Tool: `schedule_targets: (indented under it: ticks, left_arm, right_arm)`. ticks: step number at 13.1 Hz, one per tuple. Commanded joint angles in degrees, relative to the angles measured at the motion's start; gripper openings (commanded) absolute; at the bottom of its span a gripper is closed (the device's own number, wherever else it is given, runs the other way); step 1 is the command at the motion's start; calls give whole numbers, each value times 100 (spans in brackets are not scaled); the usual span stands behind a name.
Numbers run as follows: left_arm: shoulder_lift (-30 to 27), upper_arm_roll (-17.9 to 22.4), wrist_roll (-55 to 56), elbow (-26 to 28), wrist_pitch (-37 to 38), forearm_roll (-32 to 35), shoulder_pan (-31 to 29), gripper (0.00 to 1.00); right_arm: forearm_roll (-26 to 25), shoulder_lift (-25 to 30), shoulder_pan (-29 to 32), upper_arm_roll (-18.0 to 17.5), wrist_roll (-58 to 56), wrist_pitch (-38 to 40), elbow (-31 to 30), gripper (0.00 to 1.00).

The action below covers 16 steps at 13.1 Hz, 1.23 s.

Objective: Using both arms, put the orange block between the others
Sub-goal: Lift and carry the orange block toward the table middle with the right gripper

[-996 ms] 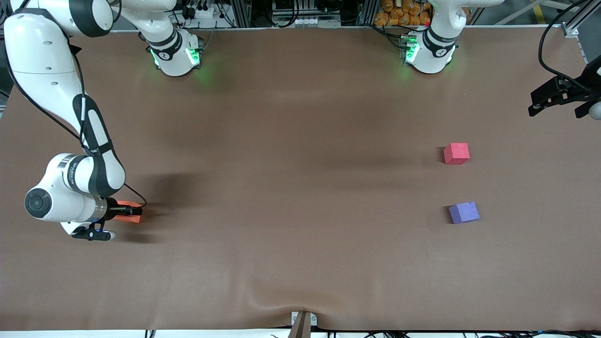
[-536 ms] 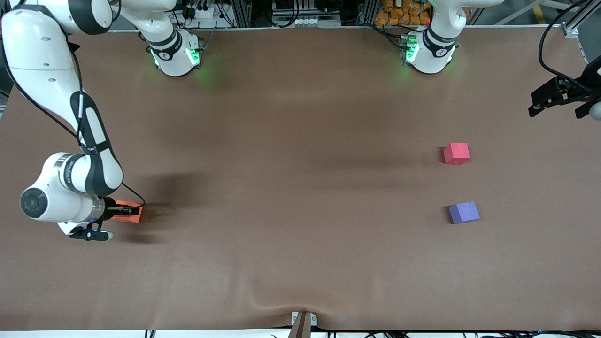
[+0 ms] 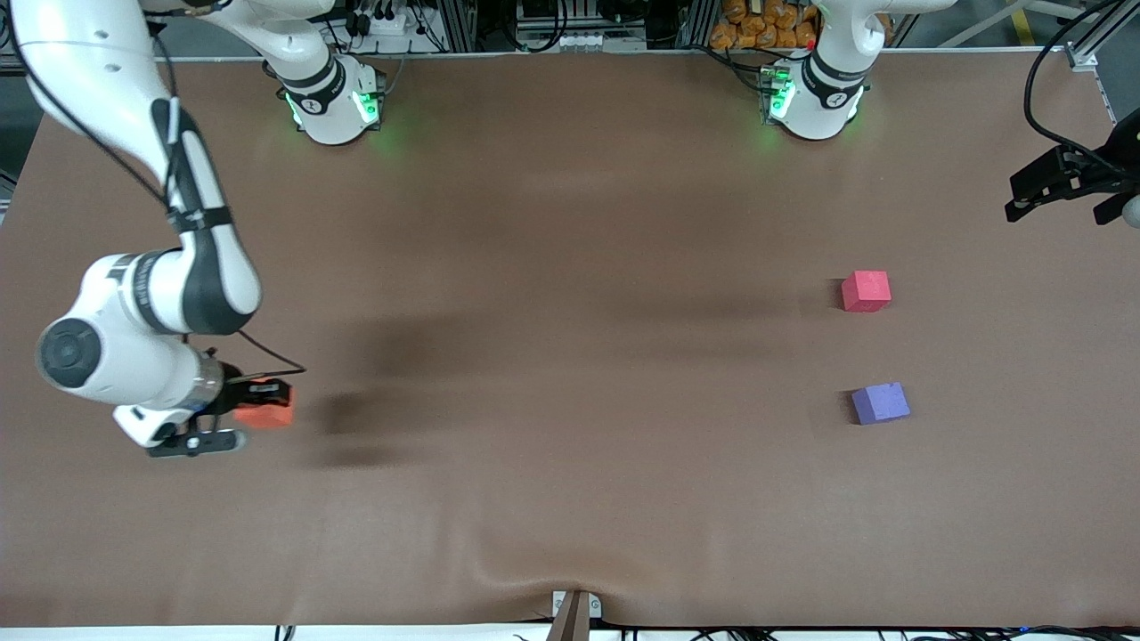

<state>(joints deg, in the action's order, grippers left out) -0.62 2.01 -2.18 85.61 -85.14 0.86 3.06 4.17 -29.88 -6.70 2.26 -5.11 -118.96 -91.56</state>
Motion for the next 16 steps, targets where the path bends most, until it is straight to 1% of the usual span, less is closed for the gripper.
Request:
schedule_targets:
  ticks: [1,5,8,10,12,14,15,16]
  left_arm:
    - [19,10,-90,-54,-12,11,-25,100]
    - [10,19,-98,-62,-12,11,-25,100]
    - [10,19,-98,-62,-29,11,-25,100]
    - [10,19,-98,-62,-29,11,-25,100]
    - [10,19,-98,-62,-29,11,-25,100]
    - [19,19,-98,-62,-29,11,-25,100]
    - [19,19,-98,-62,-29,11,-25,100]
    - [19,19,-98,-62,-29,11,-25,100]
  right_arm:
    - [39,44,-453,47,54,74,120,0]
    - [66,-52,-1104,47,369,65,427,0]
    - [66,-271,-1727,38,1220,65,629,0]
    - [66,-570,-2167,38,1809,57,910,0]
    - [101,-973,-2624,38,2486,-13,1348,0]
    - [189,-1456,-2958,38,3040,-40,1963,0]
    - [285,-1642,-3082,38,3208,-153,2192,0]
    - [416,-1783,-3153,38,3253,-372,2290,0]
